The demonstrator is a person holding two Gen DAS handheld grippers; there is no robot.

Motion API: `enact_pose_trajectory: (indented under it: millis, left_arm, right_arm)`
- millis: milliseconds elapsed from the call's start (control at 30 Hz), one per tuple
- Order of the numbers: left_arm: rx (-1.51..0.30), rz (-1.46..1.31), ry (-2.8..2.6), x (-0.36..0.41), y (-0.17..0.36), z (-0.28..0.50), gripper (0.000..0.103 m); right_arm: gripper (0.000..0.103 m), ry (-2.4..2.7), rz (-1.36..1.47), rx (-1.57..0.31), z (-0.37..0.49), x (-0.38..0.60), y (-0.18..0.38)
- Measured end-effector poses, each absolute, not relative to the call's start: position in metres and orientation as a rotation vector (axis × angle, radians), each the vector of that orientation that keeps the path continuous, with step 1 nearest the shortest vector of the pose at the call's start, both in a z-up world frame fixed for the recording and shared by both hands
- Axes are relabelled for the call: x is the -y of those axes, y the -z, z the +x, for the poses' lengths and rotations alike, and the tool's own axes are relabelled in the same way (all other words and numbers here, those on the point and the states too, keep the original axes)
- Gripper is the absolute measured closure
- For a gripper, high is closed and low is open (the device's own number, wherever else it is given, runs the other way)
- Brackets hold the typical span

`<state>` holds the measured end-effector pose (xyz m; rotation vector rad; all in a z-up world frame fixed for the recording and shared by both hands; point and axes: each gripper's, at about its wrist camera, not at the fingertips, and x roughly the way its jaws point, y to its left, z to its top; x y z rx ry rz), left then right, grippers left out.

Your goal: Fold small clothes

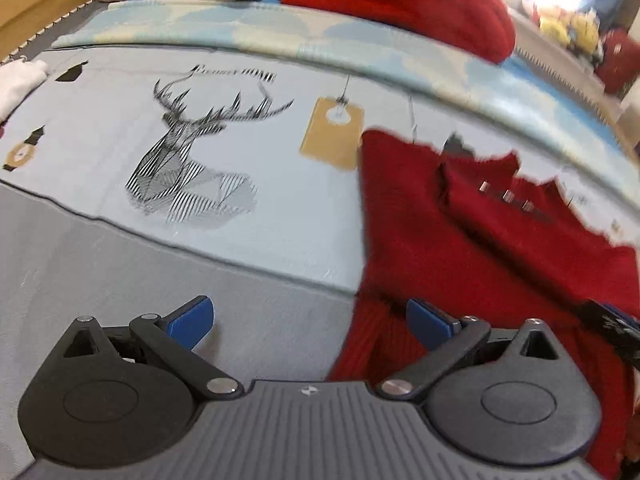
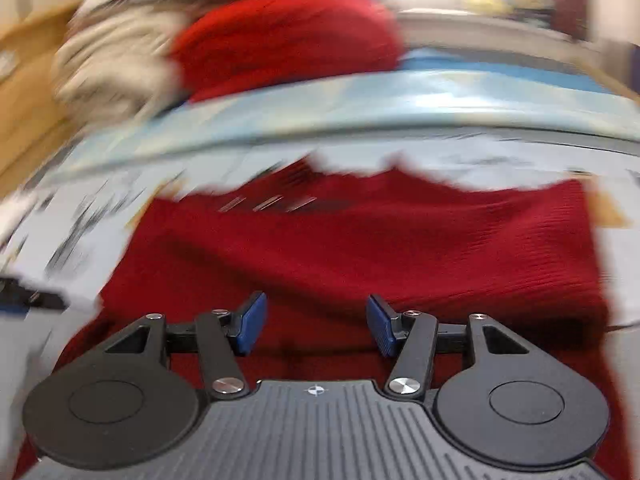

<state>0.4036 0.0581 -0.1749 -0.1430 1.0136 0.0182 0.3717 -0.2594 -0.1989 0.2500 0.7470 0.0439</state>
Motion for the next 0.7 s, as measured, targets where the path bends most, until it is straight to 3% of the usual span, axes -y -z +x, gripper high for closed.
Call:
enact_pose_trajectory:
  millis: [267, 500, 533, 600, 633, 700]
  left_arm:
    - [-0.992, -0.155, 0.124, -0.004, 0.152, 0.468, 0.000]
    - [-1.137, -0.051, 0.067, 0.049, 0.197, 0.539, 0.002]
    - [-1.150, -0.051, 0.065, 0.053, 0.201, 0.544, 0.008]
    - [-1.151, -0.029, 0.103, 0.058, 0.199, 0.547, 0.072]
    - [-1.160, -0.019, 0.131, 0.062, 0.195, 0.547, 0.096]
    - [-1.122, 0.003, 0.144, 0.066, 0.178, 0.539, 0.097]
  right_arm:
    - [0.046, 0.219, 0.291, -0.734, 0.353, 0.352, 0.195]
    - [0.046, 0.241, 0.386, -0.726, 0.346, 0.365, 0.208]
    - [0.046, 0.239, 0.387, -0.725, 0.349, 0.364, 0.207]
    - [0.046, 0.248, 0.391, -0.722, 0.350, 0.370, 0.206]
    - [0.046, 0.259, 0.391, -0.721, 0.351, 0.373, 0.207]
    - [0.046, 0.295, 0.385, -0.716, 0.350, 0.378, 0.207]
